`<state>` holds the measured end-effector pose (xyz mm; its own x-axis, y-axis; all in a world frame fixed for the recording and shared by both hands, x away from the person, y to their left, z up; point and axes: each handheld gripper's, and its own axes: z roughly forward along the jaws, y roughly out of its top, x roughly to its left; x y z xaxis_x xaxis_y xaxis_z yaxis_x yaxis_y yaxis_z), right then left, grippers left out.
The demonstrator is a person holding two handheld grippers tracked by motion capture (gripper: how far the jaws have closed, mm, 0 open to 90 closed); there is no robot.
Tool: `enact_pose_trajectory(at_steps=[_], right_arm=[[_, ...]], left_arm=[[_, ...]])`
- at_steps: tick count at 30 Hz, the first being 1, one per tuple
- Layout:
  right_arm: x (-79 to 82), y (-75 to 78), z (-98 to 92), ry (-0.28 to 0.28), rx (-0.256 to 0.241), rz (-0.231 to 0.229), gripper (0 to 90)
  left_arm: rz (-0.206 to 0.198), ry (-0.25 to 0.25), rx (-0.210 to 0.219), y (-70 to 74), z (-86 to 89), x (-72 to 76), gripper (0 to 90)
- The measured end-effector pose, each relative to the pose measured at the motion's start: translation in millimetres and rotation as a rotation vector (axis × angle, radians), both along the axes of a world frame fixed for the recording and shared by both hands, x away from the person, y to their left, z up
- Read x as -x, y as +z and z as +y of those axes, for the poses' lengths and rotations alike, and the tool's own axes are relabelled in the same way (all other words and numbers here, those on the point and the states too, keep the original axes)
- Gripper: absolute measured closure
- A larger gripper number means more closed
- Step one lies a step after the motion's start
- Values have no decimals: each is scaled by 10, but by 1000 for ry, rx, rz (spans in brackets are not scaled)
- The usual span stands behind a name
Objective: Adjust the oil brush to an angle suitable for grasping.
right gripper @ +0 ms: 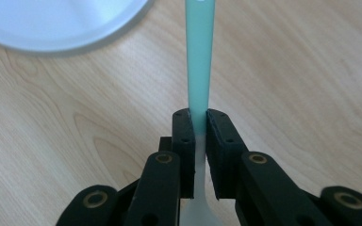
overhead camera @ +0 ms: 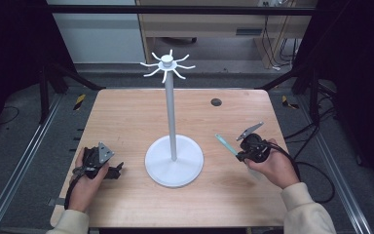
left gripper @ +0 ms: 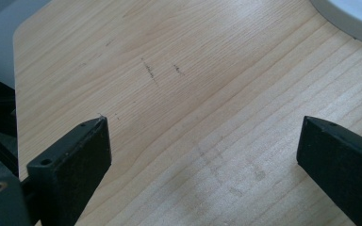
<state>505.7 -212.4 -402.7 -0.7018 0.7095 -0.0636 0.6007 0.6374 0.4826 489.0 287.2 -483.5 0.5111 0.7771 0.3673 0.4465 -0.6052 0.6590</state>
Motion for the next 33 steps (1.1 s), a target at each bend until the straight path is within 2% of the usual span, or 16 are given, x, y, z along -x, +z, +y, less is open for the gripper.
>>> enact_pose_trajectory(at_steps=[1,2,5,10,17,21,22,24,27,31,33], right_arm=[[0,0,0,0,0,0,823],[5,61,-15,-5,-24,-25,823],[17,131,-21,-19,-53,-56,823],[7,150,-12,-28,-95,-100,824],[-49,206,18,-60,-185,-138,823],[-69,258,54,-67,-217,-162,823],[-81,286,81,-66,-238,-180,823],[-88,315,109,-72,-236,-201,823],[-119,345,130,-82,-281,-235,823],[-131,356,169,-97,-339,-257,823],[-118,360,198,-110,-349,-273,823]], left_arm=[[1,-1,0,0,-1,0,31],[-1,1,2,1,0,1,31],[-1,2,1,-1,0,1,31],[1,-2,-6,-1,-11,2,31],[-5,5,3,5,3,4,30],[-5,4,4,3,2,4,29],[-4,5,4,2,5,3,29],[-7,8,9,-1,8,2,29],[-7,8,4,4,11,5,29],[-10,8,3,10,6,10,28],[-10,8,2,6,6,5,28]])
